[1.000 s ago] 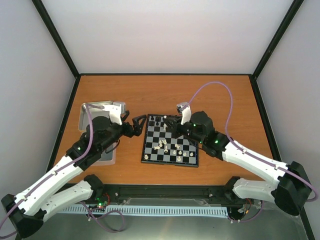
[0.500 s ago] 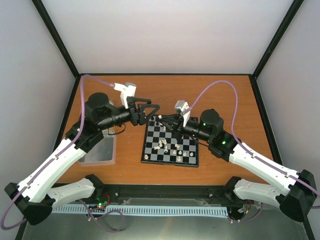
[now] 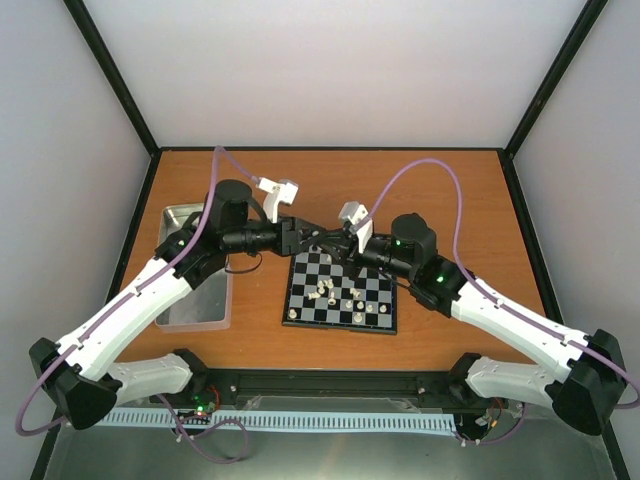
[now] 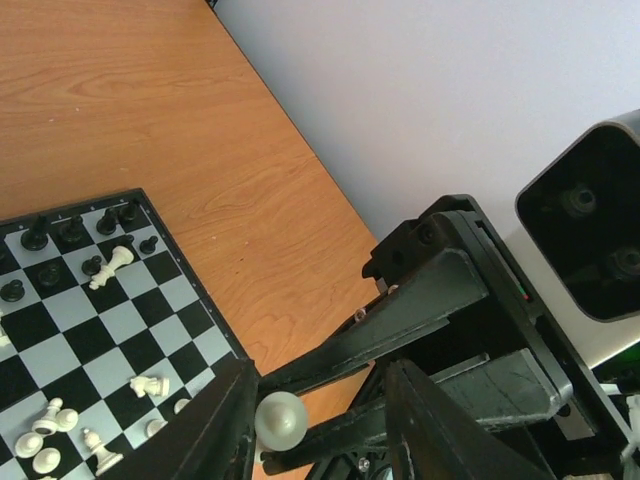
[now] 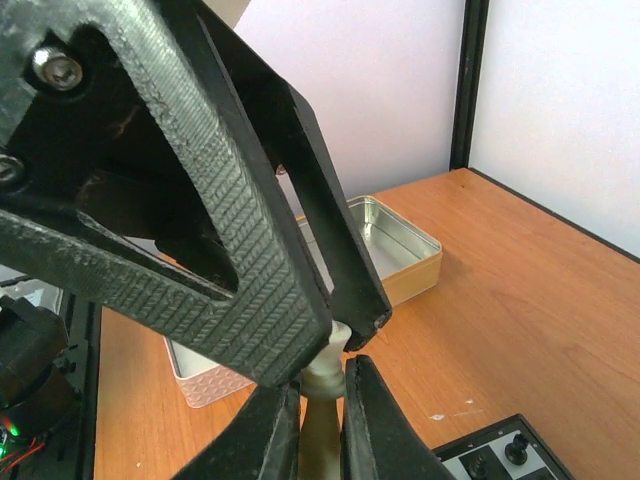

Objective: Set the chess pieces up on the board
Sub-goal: Place the chess piece on the chessboard.

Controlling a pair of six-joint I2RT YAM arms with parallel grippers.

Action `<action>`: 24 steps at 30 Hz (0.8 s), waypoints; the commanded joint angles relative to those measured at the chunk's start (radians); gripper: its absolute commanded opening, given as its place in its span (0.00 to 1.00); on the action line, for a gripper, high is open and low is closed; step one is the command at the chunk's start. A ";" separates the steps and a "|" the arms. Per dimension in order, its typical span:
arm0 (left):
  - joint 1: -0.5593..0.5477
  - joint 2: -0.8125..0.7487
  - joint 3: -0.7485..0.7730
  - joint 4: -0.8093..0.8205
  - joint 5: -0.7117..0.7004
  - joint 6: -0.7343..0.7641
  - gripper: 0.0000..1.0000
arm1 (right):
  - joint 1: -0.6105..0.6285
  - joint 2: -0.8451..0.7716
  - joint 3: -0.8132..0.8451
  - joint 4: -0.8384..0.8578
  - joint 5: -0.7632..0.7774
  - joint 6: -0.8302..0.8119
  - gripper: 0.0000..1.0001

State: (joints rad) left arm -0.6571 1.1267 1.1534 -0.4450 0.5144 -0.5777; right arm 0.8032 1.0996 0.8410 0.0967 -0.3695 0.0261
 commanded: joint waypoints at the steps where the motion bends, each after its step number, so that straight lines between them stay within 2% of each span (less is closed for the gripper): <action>1: 0.005 0.010 0.027 -0.039 0.006 0.014 0.34 | -0.002 0.009 0.027 0.015 0.018 -0.022 0.07; 9: 0.005 0.042 0.011 -0.057 -0.034 0.030 0.32 | -0.002 0.027 0.024 0.036 0.004 -0.002 0.07; 14: 0.005 0.039 0.011 -0.047 -0.035 0.036 0.12 | -0.002 0.034 0.021 0.033 0.006 0.005 0.08; 16: 0.005 0.039 0.007 -0.046 -0.028 0.038 0.06 | -0.002 0.036 0.022 0.034 0.008 0.012 0.10; 18: 0.005 0.038 0.002 -0.044 -0.029 0.038 0.05 | -0.002 0.039 0.022 0.034 0.011 0.024 0.12; 21: 0.005 0.031 -0.009 -0.040 -0.056 0.045 0.04 | -0.002 0.048 0.034 0.001 0.037 0.057 0.23; 24: 0.005 0.016 -0.025 -0.042 -0.134 0.064 0.04 | -0.002 0.049 0.049 -0.072 0.072 0.095 0.47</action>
State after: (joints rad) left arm -0.6518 1.1622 1.1431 -0.4824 0.4583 -0.5495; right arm 0.8017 1.1423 0.8501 0.0814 -0.3443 0.0689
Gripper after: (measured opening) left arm 0.112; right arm 0.371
